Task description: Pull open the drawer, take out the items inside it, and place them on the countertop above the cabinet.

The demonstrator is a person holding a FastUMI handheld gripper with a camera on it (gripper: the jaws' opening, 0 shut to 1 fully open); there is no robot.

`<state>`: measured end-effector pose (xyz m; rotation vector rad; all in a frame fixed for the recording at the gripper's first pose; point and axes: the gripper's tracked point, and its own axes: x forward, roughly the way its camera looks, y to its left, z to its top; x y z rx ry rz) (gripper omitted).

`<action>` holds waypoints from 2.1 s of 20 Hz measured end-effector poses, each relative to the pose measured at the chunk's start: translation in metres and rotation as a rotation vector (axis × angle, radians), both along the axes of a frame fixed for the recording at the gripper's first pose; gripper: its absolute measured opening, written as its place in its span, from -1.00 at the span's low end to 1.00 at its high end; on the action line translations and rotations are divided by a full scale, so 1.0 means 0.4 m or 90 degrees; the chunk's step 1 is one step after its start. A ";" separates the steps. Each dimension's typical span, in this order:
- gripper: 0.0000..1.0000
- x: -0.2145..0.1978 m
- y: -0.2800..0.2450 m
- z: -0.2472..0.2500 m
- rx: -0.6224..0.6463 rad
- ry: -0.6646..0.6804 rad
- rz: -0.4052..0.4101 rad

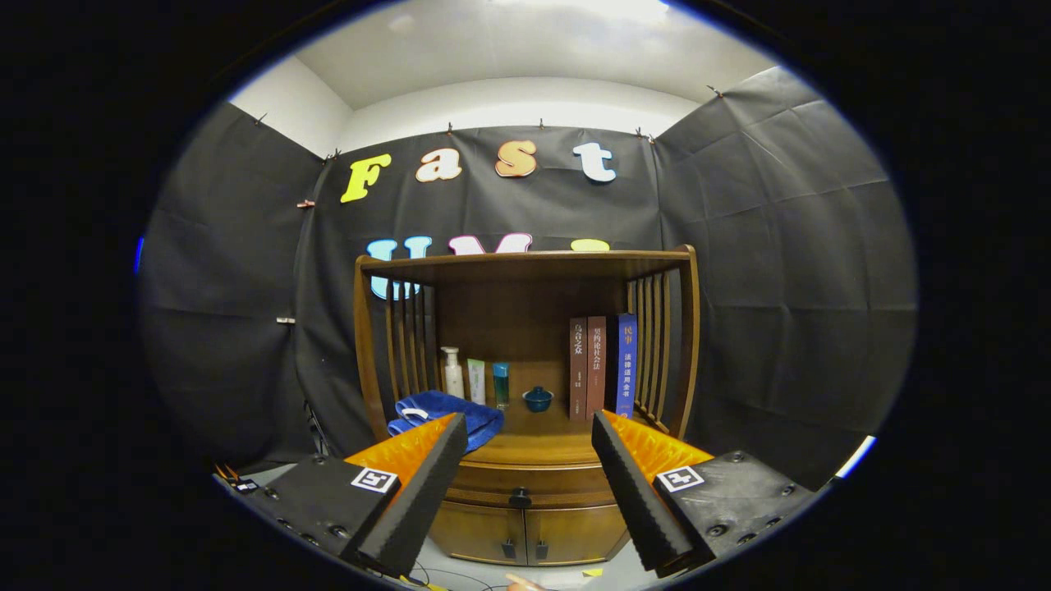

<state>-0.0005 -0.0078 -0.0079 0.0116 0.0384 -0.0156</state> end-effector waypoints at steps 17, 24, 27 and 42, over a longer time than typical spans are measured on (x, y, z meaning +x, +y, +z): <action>0.97 0.076 0.036 -0.137 0.005 0.061 0.016; 0.98 0.177 0.052 -0.338 0.013 0.142 0.029; 0.98 0.237 0.048 -0.417 0.021 0.173 0.025; 0.46 0.416 0.064 -0.770 0.035 0.303 -0.001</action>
